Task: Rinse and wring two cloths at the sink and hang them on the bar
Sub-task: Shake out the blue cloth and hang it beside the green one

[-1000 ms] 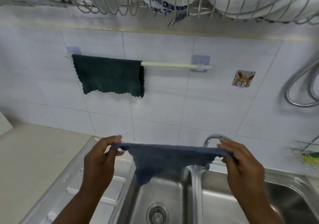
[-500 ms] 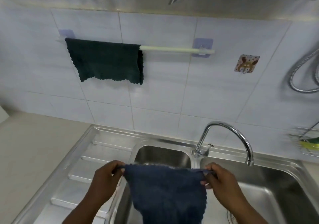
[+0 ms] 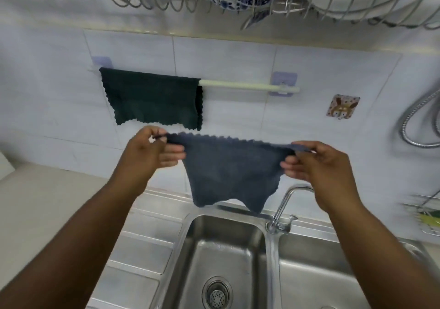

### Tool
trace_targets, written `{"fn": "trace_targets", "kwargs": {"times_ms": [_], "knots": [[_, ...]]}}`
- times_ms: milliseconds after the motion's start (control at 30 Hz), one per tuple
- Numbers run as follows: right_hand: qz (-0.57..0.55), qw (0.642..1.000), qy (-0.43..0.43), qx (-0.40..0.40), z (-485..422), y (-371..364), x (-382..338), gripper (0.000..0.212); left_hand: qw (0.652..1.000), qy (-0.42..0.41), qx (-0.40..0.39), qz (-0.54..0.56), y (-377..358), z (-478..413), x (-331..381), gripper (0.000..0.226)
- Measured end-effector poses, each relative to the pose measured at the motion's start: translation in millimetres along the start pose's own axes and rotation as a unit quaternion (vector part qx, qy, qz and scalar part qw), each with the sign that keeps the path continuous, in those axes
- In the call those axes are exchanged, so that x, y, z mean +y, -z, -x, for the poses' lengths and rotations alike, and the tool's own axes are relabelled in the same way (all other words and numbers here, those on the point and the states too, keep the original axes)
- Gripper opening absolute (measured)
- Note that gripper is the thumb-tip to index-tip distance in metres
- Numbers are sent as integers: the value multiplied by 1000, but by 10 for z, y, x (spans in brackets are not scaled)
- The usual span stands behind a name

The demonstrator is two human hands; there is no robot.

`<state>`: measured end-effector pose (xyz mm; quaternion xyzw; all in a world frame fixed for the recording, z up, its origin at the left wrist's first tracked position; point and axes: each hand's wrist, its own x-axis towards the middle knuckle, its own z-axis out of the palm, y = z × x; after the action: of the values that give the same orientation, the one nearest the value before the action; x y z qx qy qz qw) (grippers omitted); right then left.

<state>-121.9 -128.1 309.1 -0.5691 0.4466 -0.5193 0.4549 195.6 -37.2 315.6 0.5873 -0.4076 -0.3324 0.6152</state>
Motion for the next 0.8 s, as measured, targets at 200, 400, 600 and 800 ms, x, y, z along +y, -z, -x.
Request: {"fn": "trace_targets", "kwargs": {"times_ms": [200,400,600,800], "knots": [[-13,992,124,1,-578,-326,-513,23,983,-146,99,-52,-175,-716,504,6],[174,939,297,15,-998,-598,-787,36,953,-241,151,-106,-233,-1294,753,17],[463,811,356,-47,-1285,-667,-474,57,927,-276,93,-236,-234,-1662,568,14],[560,752,342,65,-1390,-679,-337,49,867,-292,61,-399,-131,-1851,285,26]]}}
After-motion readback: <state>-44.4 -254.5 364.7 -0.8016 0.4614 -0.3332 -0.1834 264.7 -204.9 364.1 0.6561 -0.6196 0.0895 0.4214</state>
